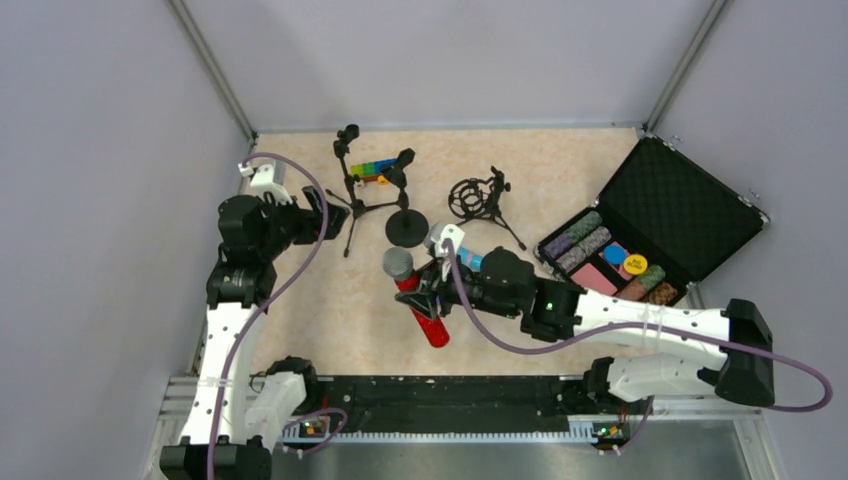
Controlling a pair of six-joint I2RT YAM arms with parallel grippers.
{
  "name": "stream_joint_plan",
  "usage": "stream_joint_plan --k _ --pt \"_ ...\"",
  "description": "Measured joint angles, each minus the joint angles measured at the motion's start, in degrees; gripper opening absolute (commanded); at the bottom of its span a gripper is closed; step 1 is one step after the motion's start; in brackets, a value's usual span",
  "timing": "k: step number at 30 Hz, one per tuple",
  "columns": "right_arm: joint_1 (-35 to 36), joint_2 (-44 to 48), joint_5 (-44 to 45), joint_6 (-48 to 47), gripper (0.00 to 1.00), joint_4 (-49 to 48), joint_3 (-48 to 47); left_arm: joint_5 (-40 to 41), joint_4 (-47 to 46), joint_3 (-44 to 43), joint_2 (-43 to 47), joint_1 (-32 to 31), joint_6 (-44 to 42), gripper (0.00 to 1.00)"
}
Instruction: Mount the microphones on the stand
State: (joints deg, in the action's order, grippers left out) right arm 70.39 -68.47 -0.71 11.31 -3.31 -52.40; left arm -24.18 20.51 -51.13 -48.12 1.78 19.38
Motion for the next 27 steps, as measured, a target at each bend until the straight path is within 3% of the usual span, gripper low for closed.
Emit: stream_joint_plan --k 6,16,21,27 --pt "0.0 4.76 9.18 -5.42 0.0 -13.92 5.77 -0.48 0.0 0.04 -0.52 0.0 0.0 0.93" --pt "-0.07 7.23 23.39 -12.37 0.0 -21.29 7.89 -0.81 -0.02 0.07 -0.68 0.0 0.02 0.93" --pt "-1.6 6.86 22.82 -12.81 0.0 -19.71 6.86 -1.14 -0.02 0.13 -1.42 0.0 0.04 0.93" --pt "-6.51 4.96 16.04 -12.07 0.0 -15.5 2.32 -1.53 0.0 0.15 -1.66 0.0 0.07 0.93"
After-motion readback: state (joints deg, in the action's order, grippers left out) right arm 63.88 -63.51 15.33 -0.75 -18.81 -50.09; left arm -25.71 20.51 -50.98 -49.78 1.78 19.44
